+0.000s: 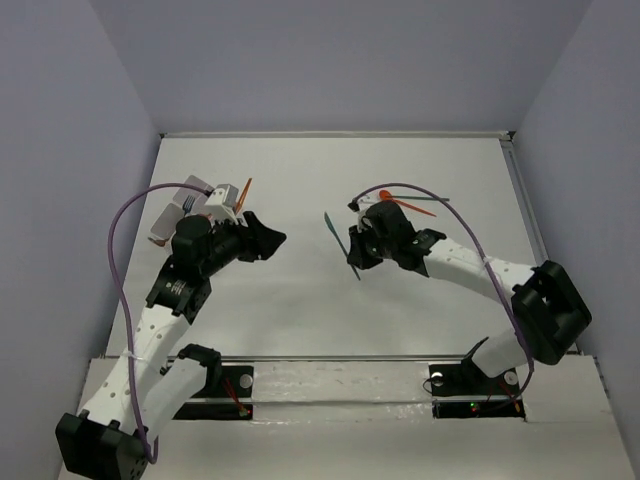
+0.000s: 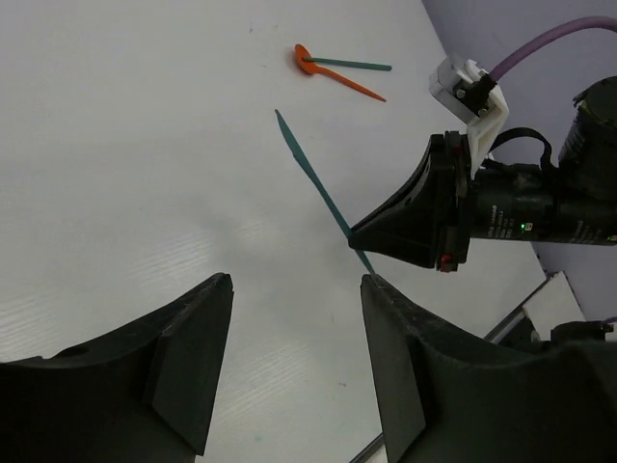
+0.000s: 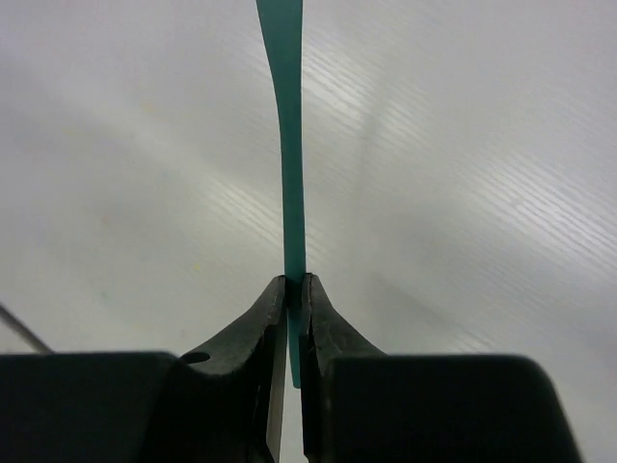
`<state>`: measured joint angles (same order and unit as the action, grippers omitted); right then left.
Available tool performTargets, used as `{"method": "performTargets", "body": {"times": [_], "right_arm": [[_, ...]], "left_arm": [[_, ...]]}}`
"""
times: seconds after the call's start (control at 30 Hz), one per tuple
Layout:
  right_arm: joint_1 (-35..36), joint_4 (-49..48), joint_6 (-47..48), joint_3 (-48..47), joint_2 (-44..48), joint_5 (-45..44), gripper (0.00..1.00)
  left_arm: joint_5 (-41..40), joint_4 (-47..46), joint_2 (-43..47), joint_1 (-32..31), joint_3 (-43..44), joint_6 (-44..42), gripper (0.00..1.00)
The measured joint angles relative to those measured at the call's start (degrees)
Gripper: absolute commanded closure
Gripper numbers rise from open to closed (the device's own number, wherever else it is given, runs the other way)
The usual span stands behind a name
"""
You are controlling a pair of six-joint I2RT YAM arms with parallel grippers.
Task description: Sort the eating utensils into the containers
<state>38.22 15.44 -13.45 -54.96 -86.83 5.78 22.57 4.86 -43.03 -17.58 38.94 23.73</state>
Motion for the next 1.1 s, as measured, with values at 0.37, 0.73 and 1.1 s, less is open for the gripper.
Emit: {"method": "performTargets", "body": {"times": [0.37, 0.73, 1.1], "right_arm": [[8.70, -14.78, -6.14, 2.71, 4.76, 7.74, 0.93], [13.03, -20.15, -7.13, 3.30, 4.76, 11.06, 0.93], [13.25, -21.31, -7.67, 5.70, 7.02, 11.21, 0.40]], "left_arm": [[2.86, -9.81, -7.48, -0.35, -4.81, 11.87, 0.37], [0.59, -16.61, -11.19, -4.70, -4.90, 17.05, 0.61], [-4.31, -16.81, -13.40, -6.32, -4.79, 17.35, 0.94]]}}
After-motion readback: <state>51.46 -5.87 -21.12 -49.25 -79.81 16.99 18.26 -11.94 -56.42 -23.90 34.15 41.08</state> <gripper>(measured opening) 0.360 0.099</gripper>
